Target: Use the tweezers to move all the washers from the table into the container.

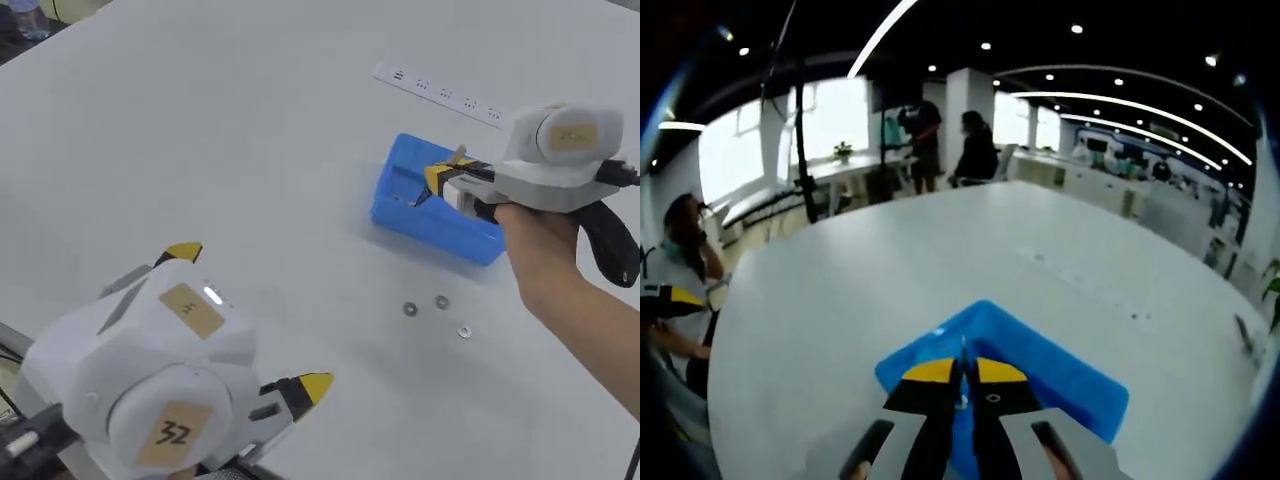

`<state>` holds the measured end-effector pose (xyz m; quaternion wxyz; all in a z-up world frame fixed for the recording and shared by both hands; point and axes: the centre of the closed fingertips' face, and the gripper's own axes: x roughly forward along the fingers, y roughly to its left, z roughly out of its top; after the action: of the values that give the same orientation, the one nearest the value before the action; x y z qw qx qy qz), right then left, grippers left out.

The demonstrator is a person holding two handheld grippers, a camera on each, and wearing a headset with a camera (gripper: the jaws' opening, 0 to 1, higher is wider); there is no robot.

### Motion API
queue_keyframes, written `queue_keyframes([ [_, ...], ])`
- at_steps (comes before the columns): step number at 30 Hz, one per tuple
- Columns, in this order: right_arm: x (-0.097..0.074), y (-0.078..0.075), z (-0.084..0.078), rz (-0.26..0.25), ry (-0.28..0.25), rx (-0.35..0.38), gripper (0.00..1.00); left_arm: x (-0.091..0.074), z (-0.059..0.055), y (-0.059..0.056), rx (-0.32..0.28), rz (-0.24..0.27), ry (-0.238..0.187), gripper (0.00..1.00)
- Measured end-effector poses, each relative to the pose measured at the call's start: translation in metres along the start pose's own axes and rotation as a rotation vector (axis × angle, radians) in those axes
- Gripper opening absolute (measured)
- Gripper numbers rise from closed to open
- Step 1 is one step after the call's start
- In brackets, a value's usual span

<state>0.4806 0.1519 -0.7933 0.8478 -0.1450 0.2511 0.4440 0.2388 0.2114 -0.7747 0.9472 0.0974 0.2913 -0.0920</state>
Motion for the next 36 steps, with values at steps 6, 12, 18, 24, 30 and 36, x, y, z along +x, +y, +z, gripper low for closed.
queue_keyframes([
  [6,0.001,0.000,-0.002,-0.004,-0.022,0.001,0.02,0.000,-0.001,0.000,0.004,-0.001,0.003,0.94],
  [12,0.002,-0.001,-0.005,-0.008,0.013,0.018,0.03,0.000,-0.001,0.000,0.005,0.000,0.004,0.94],
  [18,0.000,0.000,-0.004,-0.013,0.012,0.000,0.03,0.000,-0.001,0.000,0.006,0.001,0.003,0.94],
  [24,-0.012,0.003,0.009,0.004,-0.023,0.042,0.03,0.000,-0.001,0.000,0.004,0.001,0.001,0.94],
  [30,-0.037,0.002,0.020,0.008,-0.069,0.071,0.03,0.000,-0.001,-0.001,0.007,-0.003,0.001,0.94],
  [36,-0.073,0.016,0.025,0.026,-0.102,0.109,0.03,0.000,0.000,0.000,0.009,-0.002,-0.001,0.94],
])
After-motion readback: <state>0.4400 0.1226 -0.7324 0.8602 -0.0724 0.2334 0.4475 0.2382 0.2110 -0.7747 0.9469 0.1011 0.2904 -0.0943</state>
